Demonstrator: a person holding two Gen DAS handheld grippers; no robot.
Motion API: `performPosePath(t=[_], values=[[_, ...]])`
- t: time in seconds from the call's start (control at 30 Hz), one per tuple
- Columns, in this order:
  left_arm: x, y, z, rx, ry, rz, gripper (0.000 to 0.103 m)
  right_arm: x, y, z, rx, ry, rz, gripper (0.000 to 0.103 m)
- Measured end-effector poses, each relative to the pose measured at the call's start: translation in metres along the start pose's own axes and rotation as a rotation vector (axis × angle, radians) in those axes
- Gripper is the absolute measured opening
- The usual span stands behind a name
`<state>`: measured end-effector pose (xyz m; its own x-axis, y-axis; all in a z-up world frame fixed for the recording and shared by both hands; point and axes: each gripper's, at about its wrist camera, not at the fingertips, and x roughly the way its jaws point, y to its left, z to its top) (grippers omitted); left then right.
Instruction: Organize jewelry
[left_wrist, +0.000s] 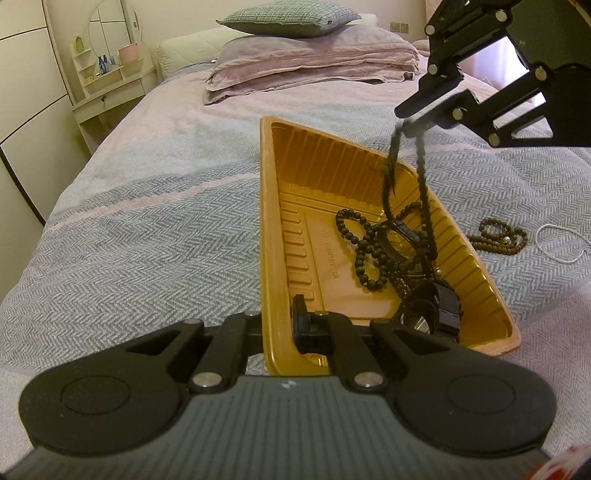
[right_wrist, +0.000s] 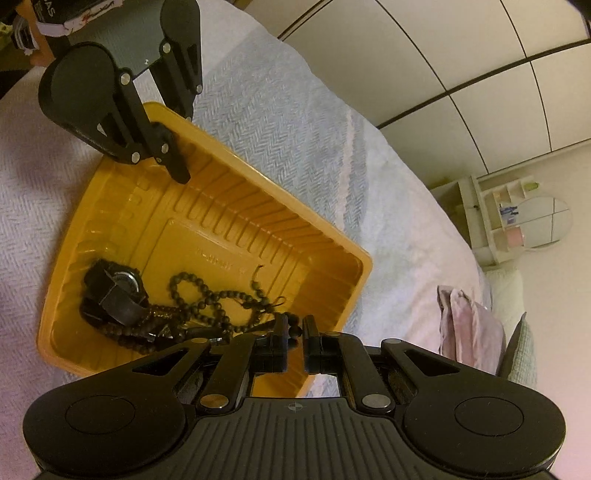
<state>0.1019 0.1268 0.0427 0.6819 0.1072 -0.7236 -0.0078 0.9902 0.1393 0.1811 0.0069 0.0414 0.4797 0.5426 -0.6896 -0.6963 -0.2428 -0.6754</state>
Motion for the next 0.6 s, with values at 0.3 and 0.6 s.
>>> performPosePath(t=[0.3, 0.6], values=[[0.001, 0.001, -0.001, -0.006, 0.001, -0.002, 0.005, -0.026, -0.014, -0.021, 0.236, -0.040, -0.095, 0.007], [-0.001, 0.000, 0.000, -0.010, -0.001, 0.002, 0.005, -0.087, 0.020, -0.119, 0.871, -0.008, -0.254, 0.007]])
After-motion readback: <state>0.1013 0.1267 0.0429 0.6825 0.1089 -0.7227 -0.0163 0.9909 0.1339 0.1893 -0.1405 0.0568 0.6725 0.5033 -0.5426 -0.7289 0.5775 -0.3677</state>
